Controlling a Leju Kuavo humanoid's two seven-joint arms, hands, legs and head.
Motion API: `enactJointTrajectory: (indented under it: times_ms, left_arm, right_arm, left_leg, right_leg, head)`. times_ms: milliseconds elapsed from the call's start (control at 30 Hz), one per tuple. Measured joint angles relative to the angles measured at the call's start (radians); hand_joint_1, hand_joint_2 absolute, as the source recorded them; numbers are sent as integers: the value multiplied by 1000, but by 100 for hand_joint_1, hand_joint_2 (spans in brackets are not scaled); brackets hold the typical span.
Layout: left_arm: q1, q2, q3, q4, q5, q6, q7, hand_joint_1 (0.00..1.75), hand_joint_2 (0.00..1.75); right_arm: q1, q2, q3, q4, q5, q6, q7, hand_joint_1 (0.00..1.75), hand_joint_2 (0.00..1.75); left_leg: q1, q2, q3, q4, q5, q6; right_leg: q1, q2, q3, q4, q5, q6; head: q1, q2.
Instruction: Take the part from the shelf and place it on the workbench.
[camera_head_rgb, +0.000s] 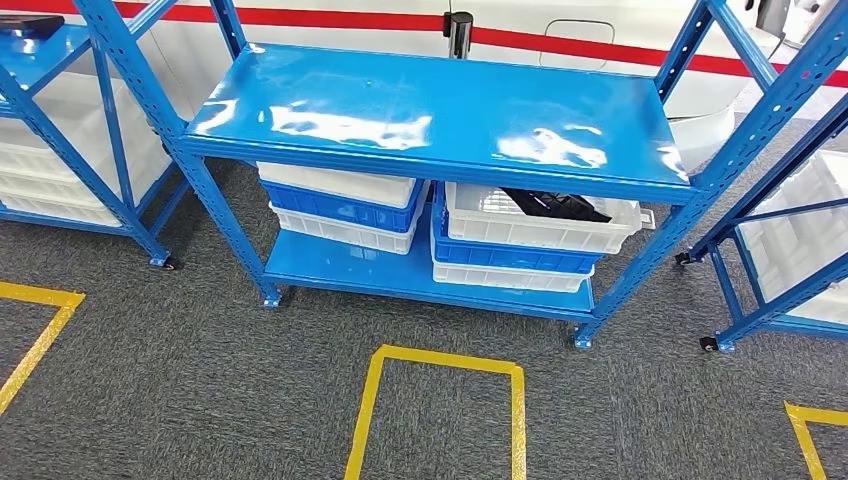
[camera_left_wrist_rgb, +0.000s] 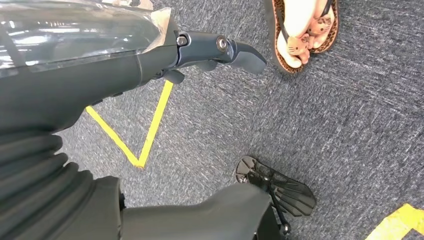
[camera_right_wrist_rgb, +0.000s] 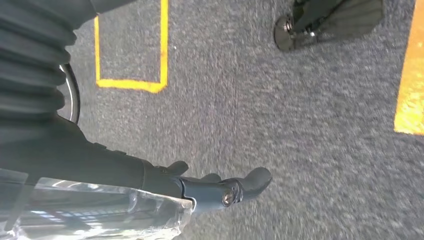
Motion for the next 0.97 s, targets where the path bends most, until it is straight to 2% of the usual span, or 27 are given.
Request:
enactJointTrajectory:
  times_ms: [500, 633, 967]
  left_arm:
    - [77, 56, -428, -63, 280, -96, 50, 0, 175]
    - [98, 70, -547, -82, 356, -122, 63, 0, 0]
    - [149, 104, -819, -126, 535, -184, 96, 0, 0]
  right_arm:
    - [60, -35, 15, -74, -69, 179, 16, 0, 175]
    - [76, -47, 32, -96, -88, 227, 22, 0, 0]
    - [116, -73, 72, -149, -133, 341, 34, 0, 0]
  left_leg:
    - [0, 0, 0, 0, 0, 0]
    - [0, 0, 0, 0, 0, 0]
    - [0, 0, 0, 0, 0, 0]
  right_leg:
    - [0, 0, 0, 0, 0, 0]
    - [0, 0, 0, 0, 0, 0]
    - [0, 0, 0, 0, 0, 0]
  head:
    - [0, 0]
    - [0, 0]
    - [0, 0]
